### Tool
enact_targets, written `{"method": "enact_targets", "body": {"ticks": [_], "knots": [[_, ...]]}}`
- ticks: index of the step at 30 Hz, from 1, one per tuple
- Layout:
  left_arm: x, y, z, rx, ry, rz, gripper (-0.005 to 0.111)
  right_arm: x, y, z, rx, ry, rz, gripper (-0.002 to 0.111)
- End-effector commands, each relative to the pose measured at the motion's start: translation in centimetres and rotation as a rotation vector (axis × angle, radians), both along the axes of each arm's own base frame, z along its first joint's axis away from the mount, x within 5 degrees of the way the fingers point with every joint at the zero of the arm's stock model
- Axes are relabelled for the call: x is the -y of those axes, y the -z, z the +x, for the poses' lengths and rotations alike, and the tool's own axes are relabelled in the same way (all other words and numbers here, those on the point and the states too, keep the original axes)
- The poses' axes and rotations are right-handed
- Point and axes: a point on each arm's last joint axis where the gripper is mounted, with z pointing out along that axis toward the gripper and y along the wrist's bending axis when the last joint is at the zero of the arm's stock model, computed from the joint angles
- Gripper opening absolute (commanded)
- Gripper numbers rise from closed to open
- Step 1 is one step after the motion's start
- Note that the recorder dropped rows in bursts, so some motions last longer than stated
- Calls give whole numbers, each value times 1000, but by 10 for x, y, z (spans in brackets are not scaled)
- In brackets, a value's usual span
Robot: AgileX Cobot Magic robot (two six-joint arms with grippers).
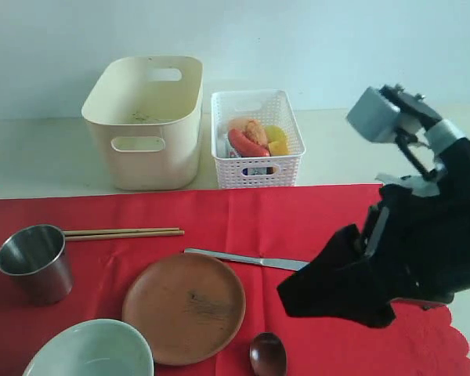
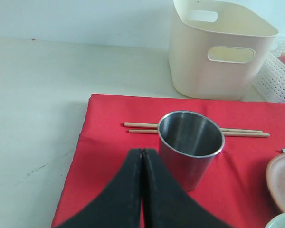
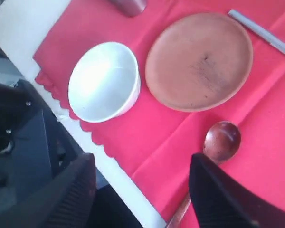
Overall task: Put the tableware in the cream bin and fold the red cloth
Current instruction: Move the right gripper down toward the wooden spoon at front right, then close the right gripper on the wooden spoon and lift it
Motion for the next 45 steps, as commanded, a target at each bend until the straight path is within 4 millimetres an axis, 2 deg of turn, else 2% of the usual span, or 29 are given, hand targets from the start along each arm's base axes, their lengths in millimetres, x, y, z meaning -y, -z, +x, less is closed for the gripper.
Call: {"method": "enact_targets", "body": {"ticks": [1, 9, 18, 27, 39, 42, 45], "knots": [[1, 0, 0, 12, 7, -11, 0, -9, 22, 0, -4, -74, -155, 60], [1, 0, 0, 12, 7, -11, 0, -34, 61, -6, -2, -63, -460, 60], [1, 0, 0, 12, 7, -11, 0, -68, 99, -18, 5, -86, -563, 60], [1, 0, 0, 12, 7, -11, 0, -76, 132, -11, -5, -70, -638, 60], [1, 0, 0, 12, 7, -11, 0, -82, 153, -8, -29, -58, -644, 59], [1, 0, 0, 12, 7, -11, 0, -82, 158, -8, -38, -61, -657, 56], [1, 0, 0, 12, 7, -11, 0, -83, 162, -8, -35, -65, -661, 44]]}}
